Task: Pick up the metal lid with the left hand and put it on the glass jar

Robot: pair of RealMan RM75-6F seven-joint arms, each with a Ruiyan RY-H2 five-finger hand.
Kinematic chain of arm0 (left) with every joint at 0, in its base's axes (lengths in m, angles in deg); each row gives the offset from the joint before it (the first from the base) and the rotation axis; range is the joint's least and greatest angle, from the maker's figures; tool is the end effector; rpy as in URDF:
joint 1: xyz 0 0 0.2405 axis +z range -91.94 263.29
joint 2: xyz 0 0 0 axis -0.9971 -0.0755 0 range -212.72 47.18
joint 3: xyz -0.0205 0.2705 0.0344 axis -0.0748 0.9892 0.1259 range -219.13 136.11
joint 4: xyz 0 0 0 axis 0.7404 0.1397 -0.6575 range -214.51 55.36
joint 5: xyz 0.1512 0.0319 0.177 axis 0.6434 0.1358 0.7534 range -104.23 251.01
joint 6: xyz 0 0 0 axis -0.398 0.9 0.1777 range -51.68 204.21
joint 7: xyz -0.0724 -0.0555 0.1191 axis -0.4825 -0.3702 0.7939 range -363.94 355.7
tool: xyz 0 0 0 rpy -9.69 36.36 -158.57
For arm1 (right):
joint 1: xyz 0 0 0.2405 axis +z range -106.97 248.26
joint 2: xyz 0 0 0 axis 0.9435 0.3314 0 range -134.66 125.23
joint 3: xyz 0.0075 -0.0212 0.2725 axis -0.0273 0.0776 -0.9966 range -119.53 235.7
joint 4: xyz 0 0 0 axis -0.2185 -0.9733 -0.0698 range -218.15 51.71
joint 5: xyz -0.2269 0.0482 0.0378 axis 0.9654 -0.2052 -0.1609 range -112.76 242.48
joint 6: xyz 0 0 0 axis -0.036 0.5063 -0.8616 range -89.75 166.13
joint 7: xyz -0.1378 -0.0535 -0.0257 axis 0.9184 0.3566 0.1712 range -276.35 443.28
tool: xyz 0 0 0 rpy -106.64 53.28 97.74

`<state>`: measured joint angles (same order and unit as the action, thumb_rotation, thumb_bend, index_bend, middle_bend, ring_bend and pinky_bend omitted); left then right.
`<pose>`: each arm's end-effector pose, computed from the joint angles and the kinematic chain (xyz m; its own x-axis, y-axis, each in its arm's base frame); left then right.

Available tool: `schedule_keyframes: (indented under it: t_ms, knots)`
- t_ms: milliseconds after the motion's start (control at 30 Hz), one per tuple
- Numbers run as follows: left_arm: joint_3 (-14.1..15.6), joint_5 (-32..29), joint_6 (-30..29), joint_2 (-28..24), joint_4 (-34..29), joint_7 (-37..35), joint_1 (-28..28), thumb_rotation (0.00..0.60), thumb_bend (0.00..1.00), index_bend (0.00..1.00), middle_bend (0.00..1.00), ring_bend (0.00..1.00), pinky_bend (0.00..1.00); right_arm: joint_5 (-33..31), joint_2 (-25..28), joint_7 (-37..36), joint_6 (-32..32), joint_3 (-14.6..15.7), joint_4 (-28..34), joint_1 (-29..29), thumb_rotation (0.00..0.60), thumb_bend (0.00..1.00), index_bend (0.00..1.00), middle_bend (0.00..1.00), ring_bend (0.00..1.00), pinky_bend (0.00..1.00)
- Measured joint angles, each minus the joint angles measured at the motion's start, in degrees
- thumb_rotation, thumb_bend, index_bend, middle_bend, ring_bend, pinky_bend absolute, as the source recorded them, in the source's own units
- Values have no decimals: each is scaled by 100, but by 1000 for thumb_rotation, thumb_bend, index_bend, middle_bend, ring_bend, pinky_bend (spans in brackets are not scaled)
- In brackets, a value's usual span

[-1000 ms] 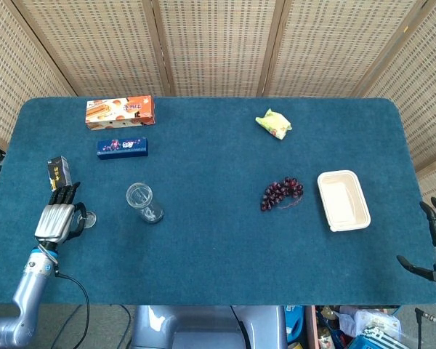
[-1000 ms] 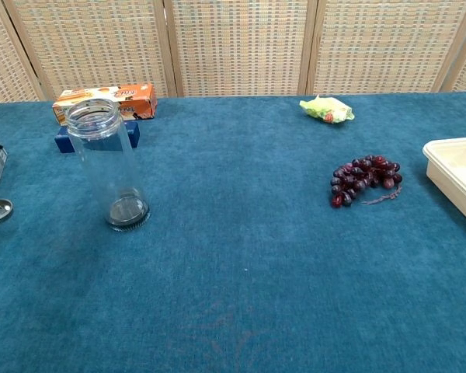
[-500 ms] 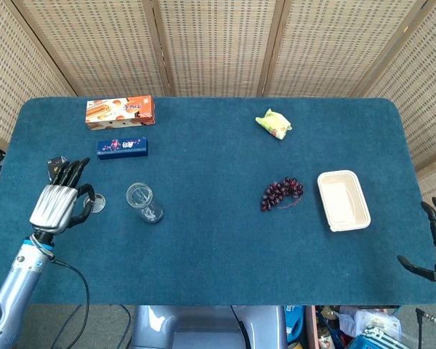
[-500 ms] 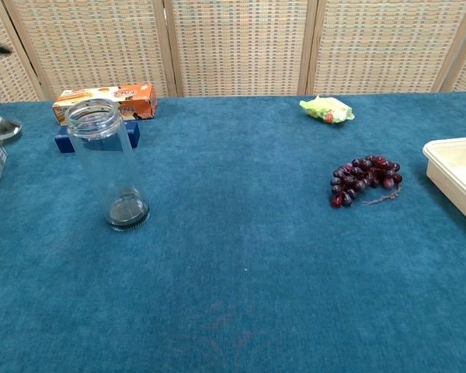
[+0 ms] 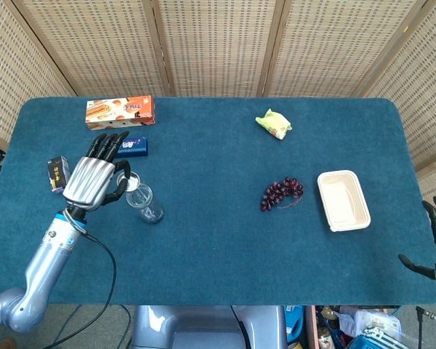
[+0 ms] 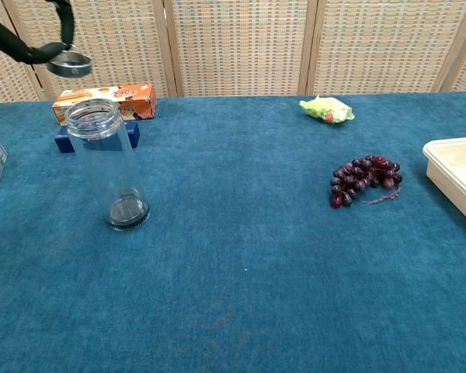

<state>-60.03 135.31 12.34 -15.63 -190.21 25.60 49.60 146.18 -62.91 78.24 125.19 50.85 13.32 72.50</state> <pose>-0.1243 0.3495 0.0978 0.4408 0.0251 0.8972 0.8527 -0.3238 -0.4099 -0.3397 -0.1887 0.1921 0.3315 0.0963 0.9385 -0.9415 0.0979 0.3225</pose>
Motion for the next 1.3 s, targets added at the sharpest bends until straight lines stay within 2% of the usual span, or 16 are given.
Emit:
schedule_keyframes:
  t_ms: [600, 1300]
  knots:
    - [339, -354, -60, 562, 269, 369, -377, 600, 486, 591, 0, 0, 0, -46, 37, -99, -16, -26, -22, -2, 600, 0, 28, 0, 0, 0]
    - [588, -206, -270, 526, 324, 146, -315, 600, 486, 591, 0, 0, 0, -51, 32, -84, -35, -24, -29, 5, 600, 0, 28, 0, 0, 0]
